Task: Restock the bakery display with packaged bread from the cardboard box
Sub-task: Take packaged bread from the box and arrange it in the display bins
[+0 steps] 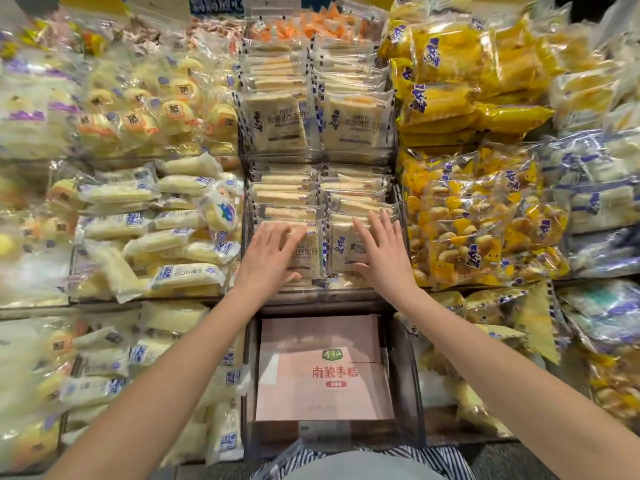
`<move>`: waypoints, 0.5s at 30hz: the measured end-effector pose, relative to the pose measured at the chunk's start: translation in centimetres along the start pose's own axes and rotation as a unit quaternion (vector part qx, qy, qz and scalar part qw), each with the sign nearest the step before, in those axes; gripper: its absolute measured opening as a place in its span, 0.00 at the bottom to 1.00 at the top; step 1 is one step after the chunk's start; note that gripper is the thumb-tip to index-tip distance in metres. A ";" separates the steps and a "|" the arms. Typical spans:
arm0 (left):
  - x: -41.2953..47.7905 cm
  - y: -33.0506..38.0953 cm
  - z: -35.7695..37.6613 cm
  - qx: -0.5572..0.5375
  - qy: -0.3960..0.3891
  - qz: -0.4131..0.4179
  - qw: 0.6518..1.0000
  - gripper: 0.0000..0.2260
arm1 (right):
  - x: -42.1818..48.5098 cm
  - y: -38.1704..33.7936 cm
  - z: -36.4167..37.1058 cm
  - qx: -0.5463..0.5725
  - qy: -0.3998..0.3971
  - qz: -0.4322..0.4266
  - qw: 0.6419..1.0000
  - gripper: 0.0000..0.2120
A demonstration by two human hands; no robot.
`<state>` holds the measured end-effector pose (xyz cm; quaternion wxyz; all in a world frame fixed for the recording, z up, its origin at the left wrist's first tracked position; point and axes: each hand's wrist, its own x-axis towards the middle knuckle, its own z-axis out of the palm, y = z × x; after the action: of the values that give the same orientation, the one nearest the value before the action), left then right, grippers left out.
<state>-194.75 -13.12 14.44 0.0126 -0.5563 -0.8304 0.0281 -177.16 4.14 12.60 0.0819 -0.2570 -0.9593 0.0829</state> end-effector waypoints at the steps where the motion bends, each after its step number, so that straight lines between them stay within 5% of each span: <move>1: 0.0 -0.3 0.5 0.019 0.004 0.015 1.000 0.47 | 0.0 0.1 0.2 -0.005 -0.002 -0.014 1.000 0.47; 15: 2.1 -0.9 0.5 0.023 -0.044 -0.020 0.999 0.52 | 1.7 0.6 1.3 -0.025 0.013 -0.054 0.998 0.51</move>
<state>-196.44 -11.56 13.98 -0.0108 -0.5378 -0.8400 0.0713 -178.61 5.34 11.46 0.0921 -0.2077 -0.9725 0.0513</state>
